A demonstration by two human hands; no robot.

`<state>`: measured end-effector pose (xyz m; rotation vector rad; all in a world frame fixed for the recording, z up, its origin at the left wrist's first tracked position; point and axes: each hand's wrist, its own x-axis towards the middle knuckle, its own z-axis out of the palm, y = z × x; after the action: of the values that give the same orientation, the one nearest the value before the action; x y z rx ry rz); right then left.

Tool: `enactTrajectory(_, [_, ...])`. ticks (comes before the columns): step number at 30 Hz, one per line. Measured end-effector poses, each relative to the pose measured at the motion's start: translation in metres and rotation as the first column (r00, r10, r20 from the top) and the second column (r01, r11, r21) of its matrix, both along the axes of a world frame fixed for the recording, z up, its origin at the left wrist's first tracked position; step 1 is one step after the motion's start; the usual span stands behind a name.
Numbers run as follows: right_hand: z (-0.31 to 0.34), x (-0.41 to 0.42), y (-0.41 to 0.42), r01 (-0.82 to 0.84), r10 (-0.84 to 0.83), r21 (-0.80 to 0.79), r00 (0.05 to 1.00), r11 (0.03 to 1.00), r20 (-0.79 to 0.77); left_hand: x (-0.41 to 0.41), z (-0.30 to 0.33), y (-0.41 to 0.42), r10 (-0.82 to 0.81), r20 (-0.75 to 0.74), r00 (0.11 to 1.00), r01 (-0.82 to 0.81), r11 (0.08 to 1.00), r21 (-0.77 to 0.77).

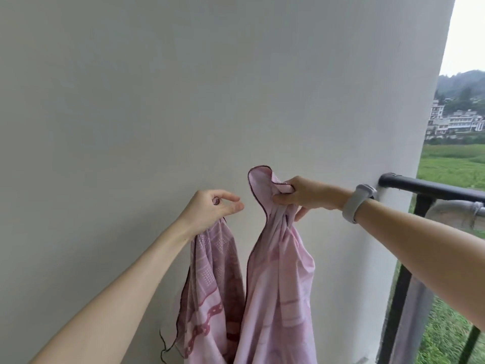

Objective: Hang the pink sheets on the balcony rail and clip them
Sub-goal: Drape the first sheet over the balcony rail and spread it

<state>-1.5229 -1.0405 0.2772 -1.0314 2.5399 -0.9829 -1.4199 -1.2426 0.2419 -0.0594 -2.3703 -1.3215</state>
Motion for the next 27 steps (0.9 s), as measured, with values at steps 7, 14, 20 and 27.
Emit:
enactTrajectory(7, [0.089,-0.028,0.027,0.336,-0.362,-0.144,0.902,0.931,-0.233,-0.029,0.073,0.032,0.119,-0.226,0.967,-0.141,0.986,-0.085])
enactTrajectory(14, [0.187,-0.013,0.125,0.253,-0.470,-0.853,0.883,0.457,0.010,-0.027,0.204,0.126,0.112,-0.600,0.792,-0.159,0.987,-0.025])
enactTrajectory(20, [0.240,0.029,0.222,0.129,-0.538,-0.910,0.835,0.394,-0.115,0.004,0.254,0.228,0.024,-0.718,0.695,-0.134,0.986,-0.097])
enactTrajectory(27, [0.219,0.083,0.282,0.050,-0.434,-0.861,0.877,0.507,-0.205,0.045,0.189,0.318,-0.041,-0.499,0.866,-0.038,0.988,-0.148])
